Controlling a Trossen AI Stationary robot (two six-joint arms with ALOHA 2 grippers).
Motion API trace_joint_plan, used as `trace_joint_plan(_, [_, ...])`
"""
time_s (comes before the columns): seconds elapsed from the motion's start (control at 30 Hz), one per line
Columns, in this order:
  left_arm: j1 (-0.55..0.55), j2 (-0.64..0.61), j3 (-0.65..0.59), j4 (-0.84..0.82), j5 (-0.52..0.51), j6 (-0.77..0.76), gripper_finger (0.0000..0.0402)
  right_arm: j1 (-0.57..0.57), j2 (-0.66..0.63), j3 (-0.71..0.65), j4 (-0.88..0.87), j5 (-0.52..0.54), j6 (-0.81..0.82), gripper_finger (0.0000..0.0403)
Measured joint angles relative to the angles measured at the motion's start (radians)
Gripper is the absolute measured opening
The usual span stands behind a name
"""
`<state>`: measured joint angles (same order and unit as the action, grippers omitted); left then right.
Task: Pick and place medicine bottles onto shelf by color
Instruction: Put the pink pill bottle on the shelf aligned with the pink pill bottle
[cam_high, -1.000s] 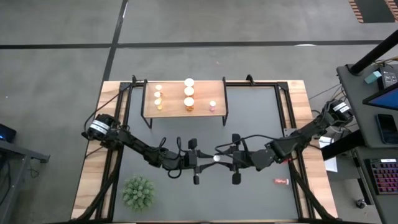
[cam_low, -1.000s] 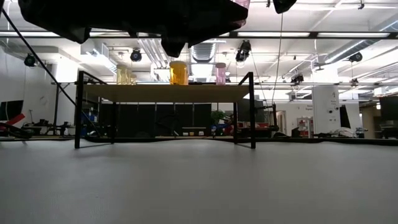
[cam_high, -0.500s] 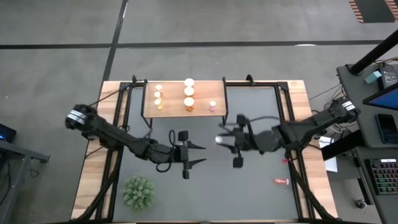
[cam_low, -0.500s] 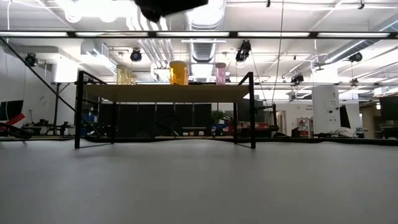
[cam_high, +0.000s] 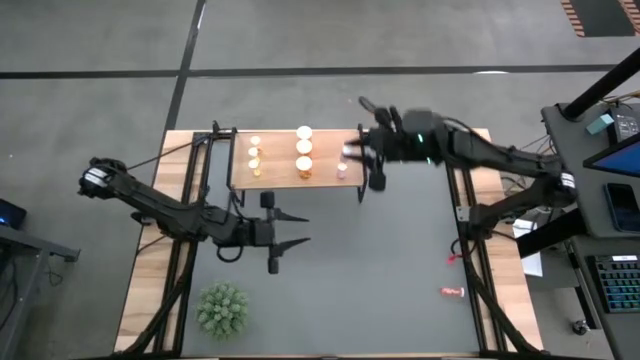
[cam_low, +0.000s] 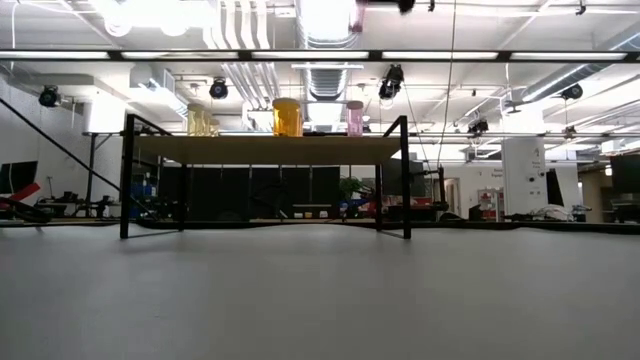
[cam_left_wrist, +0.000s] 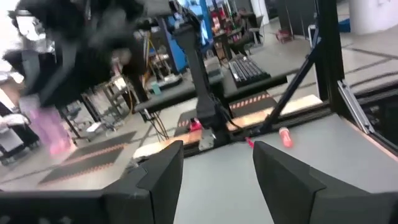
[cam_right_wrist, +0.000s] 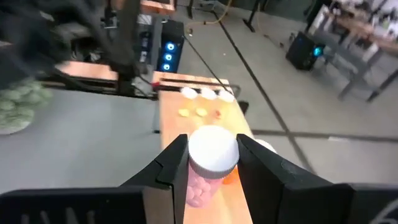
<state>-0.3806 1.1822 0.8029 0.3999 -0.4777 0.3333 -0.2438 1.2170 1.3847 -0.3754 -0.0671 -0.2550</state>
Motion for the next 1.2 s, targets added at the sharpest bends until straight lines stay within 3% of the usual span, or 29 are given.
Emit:
trace_joint_plan(0.13, [0.001, -0.076, -0.035, 0.002, -0.008, 0.018, 0.0179, -0.167, 0.056, -0.008, 0.000, -0.151, 0.010, 0.0108])
trace_joint_plan(0.27, [0.001, -0.146, -0.067, 0.006, -0.015, 0.041, 0.0179, -0.264, 0.138, -0.008, 0.023, -0.279, -0.007, 0.0108])
trace_joint_plan(0.53, [0.001, -0.248, -0.112, 0.010, -0.030, 0.072, 0.0179, -0.358, 0.288, -0.008, 0.073, -0.439, -0.079, 0.0108])
trace_joint_plan(0.77, [0.001, -0.296, -0.146, 0.011, -0.031, 0.118, 0.0179, -0.392, 0.338, -0.008, 0.057, -0.568, -0.155, 0.0108])
trace_joint_plan(0.97, [0.001, -0.312, -0.162, 0.035, -0.036, 0.141, 0.0179, -0.395, 0.322, -0.042, 0.075, -0.596, -0.244, 0.0108])
trace_joint_plan(1.2, [0.001, -0.313, -0.169, 0.037, -0.037, 0.145, 0.0179, -0.398, 0.271, -0.191, 0.282, -0.577, -0.217, 0.0108])
